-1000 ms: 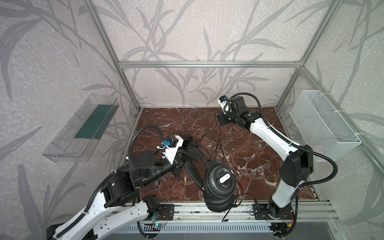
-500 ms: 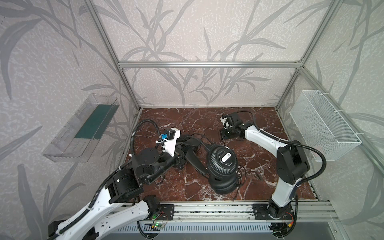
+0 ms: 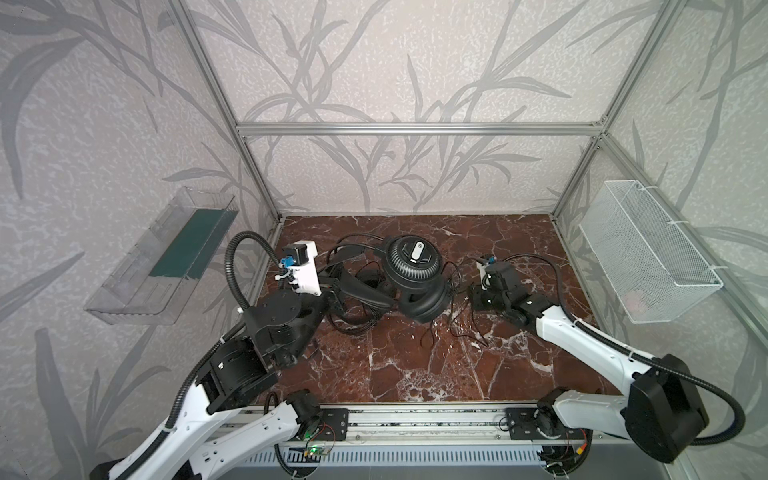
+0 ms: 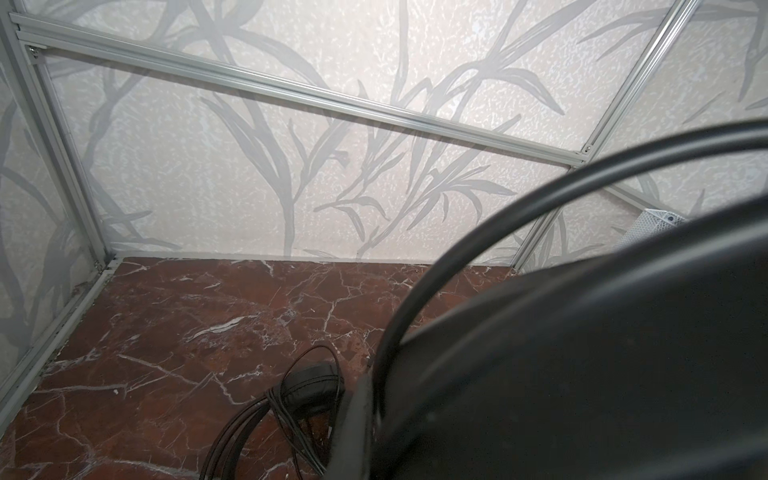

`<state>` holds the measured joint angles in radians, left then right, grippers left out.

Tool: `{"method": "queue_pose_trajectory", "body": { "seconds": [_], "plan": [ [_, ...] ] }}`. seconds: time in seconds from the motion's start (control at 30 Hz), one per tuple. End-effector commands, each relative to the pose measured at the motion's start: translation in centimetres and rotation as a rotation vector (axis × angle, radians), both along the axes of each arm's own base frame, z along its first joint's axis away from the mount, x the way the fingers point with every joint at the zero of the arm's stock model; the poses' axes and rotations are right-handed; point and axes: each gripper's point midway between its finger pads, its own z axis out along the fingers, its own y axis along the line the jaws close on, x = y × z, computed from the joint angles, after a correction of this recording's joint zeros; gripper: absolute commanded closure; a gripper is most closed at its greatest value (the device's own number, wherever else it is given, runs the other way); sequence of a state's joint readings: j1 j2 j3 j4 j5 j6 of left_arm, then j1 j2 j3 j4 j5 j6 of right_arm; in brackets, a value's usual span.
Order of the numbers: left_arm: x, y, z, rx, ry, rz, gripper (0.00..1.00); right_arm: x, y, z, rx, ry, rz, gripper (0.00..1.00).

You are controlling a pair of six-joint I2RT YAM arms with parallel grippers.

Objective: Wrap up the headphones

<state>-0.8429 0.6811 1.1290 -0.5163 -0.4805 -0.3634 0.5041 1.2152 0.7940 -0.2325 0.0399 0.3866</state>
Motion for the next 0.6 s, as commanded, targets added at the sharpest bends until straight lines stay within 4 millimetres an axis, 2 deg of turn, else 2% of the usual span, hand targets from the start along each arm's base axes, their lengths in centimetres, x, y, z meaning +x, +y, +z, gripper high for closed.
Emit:
{"method": "queue_pose_trajectory", "body": {
  "seconds": [0.0, 0.07, 0.13, 0.23, 0.3, 0.37, 0.43, 0.57],
  "plan": [
    [-0.4, 0.3, 2.0, -0.110, -0.018, -0.002, 1.00, -0.3, 0.6, 5.7, 0.093, -0.145, 0.030, 0.50],
    [-0.4, 0.4, 1.7, -0.108, -0.012, 0.004, 1.00, -1.6, 0.3, 9.0, 0.147, -0.249, 0.055, 0.46],
    [-0.4, 0.6, 1.6, -0.105, -0.008, 0.008, 1.00, -3.1, 0.5, 11.5, 0.198, -0.358, 0.116, 0.41],
    [-0.3, 0.4, 1.8, -0.082, 0.001, 0.004, 1.00, -5.3, 0.7, 14.1, 0.259, -0.459, 0.191, 0.41],
    [0.0, 0.4, 1.6, -0.065, 0.017, 0.013, 1.00, -7.5, 1.9, 15.6, 0.323, -0.493, 0.304, 0.41],
    [0.2, 0.5, 1.6, -0.059, 0.026, 0.022, 1.00, -10.6, 3.9, 16.5, 0.390, -0.515, 0.466, 0.41],
    [0.2, 0.5, 1.6, -0.061, 0.030, 0.024, 1.00, -12.9, 5.5, 16.6, 0.424, -0.515, 0.577, 0.42],
    [0.2, 0.4, 1.2, -0.060, 0.038, 0.017, 1.00, -15.6, 7.5, 16.9, 0.433, -0.537, 0.703, 0.42]
  ]
}}
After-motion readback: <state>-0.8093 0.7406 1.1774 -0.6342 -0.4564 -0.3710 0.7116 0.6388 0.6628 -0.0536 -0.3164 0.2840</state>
